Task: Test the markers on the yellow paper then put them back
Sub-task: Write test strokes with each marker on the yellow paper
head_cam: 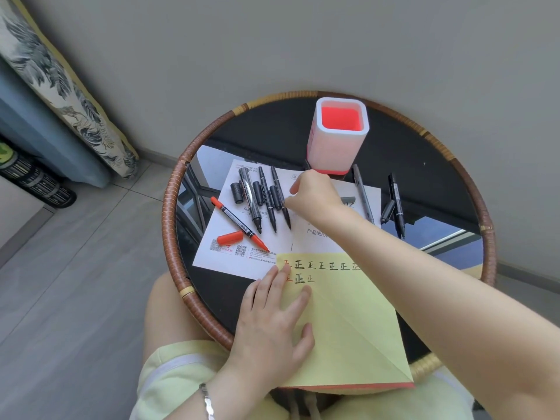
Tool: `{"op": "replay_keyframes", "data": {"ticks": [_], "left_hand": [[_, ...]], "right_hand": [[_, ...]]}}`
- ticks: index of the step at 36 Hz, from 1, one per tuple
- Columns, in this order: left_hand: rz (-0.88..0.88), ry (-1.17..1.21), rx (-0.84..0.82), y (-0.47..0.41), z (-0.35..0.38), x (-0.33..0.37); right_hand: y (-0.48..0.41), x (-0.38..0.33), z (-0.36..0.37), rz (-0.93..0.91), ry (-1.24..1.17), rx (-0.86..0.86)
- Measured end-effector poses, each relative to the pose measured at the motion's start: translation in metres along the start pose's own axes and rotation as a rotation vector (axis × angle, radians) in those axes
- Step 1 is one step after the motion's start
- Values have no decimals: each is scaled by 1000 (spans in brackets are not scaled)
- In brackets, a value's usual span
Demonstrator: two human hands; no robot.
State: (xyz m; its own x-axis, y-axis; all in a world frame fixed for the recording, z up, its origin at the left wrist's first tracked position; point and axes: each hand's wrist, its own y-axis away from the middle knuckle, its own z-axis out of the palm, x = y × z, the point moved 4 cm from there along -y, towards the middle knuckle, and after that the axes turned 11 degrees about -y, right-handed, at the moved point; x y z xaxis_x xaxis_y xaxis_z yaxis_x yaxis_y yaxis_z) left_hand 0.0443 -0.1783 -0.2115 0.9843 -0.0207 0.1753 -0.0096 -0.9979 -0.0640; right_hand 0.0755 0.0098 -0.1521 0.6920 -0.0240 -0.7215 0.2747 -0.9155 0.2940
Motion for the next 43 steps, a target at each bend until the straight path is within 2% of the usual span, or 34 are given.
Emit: {"op": "replay_keyframes", "data": {"ticks": [5,11,17,20,23,27,30,38,43], "left_hand": [[-4,3,-13,-1,0,0],[-6,11,-13,-1,0,0],[-7,9,-16,0,-1,0],[-9,0,-21,0,-1,1],[-4,-5,-16,0,-1,0],[7,-16,-19,-1,0,1],[14,-8,-14,-1,-1,2],[16,-17,-28,-2,-1,5],[12,-19,-56,-1,-1,5]], "right_hand": [[1,1,5,6,72,-84],[-4,-4,8,-35,225,-58],[-8,-5,6,-13,222,-73],[-3,-5,-8,-3,95,-55],[10,-5,-27,-29,-137,-3],[46,7,-61,-128,-552,178],[76,30,-71,-185,-744,286],[117,96,-34,-48,-816,306],[121,102,-13,3,-805,443]]}}
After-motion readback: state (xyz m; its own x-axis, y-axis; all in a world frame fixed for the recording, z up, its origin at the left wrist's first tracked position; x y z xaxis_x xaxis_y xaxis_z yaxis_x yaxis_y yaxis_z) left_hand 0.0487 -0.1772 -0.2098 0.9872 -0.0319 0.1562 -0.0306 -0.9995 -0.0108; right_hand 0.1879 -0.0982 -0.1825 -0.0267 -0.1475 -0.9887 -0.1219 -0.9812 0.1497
